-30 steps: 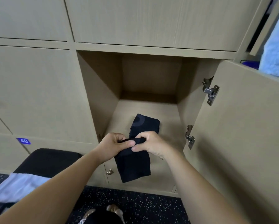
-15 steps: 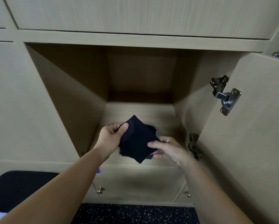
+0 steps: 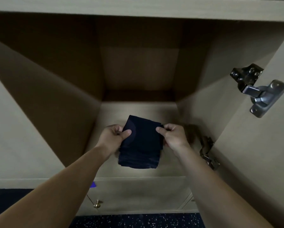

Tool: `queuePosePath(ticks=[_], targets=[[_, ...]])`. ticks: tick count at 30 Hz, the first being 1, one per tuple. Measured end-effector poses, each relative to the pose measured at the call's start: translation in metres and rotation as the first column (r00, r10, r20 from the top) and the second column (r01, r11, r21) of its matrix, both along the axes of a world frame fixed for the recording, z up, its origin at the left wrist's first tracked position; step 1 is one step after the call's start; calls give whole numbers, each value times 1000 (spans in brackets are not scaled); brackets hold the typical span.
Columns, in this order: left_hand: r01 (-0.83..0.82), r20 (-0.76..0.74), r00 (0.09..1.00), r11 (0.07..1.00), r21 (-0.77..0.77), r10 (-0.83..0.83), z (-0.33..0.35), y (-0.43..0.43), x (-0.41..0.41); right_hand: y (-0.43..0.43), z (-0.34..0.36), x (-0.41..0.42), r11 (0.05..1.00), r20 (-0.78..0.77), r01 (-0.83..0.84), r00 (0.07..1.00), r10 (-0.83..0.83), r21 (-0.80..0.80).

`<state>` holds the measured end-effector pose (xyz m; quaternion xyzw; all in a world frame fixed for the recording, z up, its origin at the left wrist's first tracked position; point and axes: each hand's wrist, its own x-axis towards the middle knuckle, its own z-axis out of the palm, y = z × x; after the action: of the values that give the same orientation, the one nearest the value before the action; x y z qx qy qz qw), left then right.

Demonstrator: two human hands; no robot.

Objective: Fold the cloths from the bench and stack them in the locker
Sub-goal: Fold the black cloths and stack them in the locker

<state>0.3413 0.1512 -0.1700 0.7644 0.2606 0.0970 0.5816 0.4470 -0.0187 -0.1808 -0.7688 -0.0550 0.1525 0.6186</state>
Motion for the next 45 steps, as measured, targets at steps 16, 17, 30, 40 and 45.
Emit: queuePosePath(ticks=[16, 17, 30, 40, 45], targets=[[97, 23, 985, 667, 739, -169, -14, -4, 2, 5, -8, -29, 858, 613, 199, 775, 158, -473], [200, -50, 964, 587, 784, -261, -14, -6, 5, 7, -10, -34, 831, 618, 137, 734, 280, -539], [463, -315, 885, 584, 667, -343, -71, 0, 5, 8, -56, -38, 645, 408, -143, 668, 623, -751], [389, -271, 920, 592, 706, -281, -23, -1, -30, 3, -15, -42, 678, 518, 20, 663, 541, -734], [360, -315, 932, 534, 765, -177, 18, -1, -98, -5, 30, -87, 724, 572, 68, 664, 481, -687]])
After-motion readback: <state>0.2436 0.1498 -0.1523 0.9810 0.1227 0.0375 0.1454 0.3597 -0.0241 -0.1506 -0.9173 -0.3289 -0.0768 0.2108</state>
